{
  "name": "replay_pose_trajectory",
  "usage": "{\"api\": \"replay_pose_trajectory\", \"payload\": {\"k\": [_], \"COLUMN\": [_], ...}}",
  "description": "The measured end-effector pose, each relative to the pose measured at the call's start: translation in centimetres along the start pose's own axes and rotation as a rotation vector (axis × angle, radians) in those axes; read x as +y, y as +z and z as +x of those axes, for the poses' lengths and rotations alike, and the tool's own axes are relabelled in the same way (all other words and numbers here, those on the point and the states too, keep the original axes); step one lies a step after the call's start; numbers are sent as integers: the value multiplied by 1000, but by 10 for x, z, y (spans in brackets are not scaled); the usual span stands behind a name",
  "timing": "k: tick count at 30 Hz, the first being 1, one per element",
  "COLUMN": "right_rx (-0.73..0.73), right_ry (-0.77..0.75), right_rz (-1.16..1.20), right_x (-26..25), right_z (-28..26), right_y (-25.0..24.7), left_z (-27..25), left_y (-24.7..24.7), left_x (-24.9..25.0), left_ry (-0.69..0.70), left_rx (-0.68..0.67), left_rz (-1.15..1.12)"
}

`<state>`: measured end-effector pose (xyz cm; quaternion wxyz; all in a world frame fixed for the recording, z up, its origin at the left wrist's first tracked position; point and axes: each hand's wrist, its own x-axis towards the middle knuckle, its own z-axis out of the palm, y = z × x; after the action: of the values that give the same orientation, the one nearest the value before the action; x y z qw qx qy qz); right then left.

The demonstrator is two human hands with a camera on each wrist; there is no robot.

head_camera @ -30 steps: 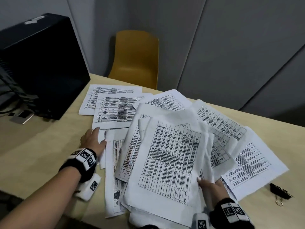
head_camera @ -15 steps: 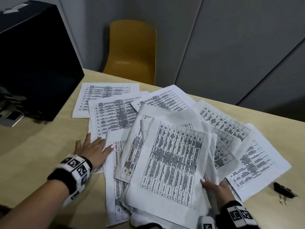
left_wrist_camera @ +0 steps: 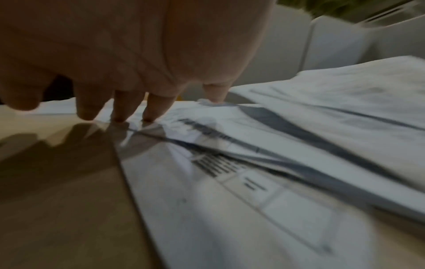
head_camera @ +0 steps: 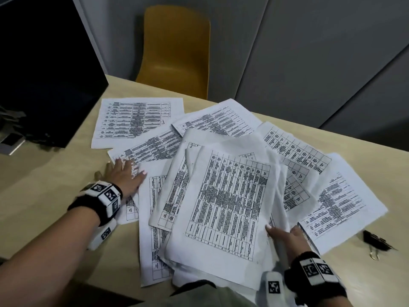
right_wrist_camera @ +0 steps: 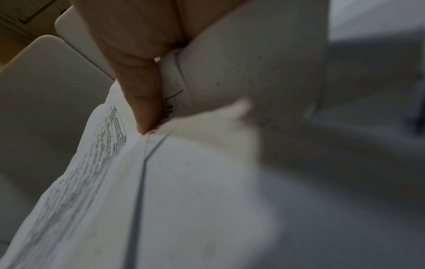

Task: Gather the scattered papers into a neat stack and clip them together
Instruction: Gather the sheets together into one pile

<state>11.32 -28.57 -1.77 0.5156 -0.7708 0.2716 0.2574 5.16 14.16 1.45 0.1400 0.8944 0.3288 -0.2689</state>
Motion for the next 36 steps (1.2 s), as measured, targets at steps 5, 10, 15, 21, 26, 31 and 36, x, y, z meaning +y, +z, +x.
{"api": "replay_pose_trajectory", "payload": {"k": [5, 10, 15, 21, 26, 31, 36], "right_rx": [3, -10, -5, -10, -25, -29, -47], "right_ry": [10, -9, -49, -97, -152, -132, -118], "right_rz": [-4, -8, -16, -55, -55, -74, -84], "right_x": [3, 1, -1, -4, -11, -6, -3], "right_z": [3, 1, -2, -6, -15, -7, 0], "right_y": [1, 1, 1, 3, 0, 0, -1], "left_z": [-51, -26, 3, -3, 7, 29, 41], "left_y": [21, 8, 2, 14, 14, -3, -18], "left_x": [11, -2, -5, 14, 6, -3, -7], "left_ry": [48, 1, -162, -133, -84, -107, -170], "left_rx": [145, 397, 273, 293, 417, 362, 256], "left_rz": [280, -313, -417, -402, -419, -383, -292]}}
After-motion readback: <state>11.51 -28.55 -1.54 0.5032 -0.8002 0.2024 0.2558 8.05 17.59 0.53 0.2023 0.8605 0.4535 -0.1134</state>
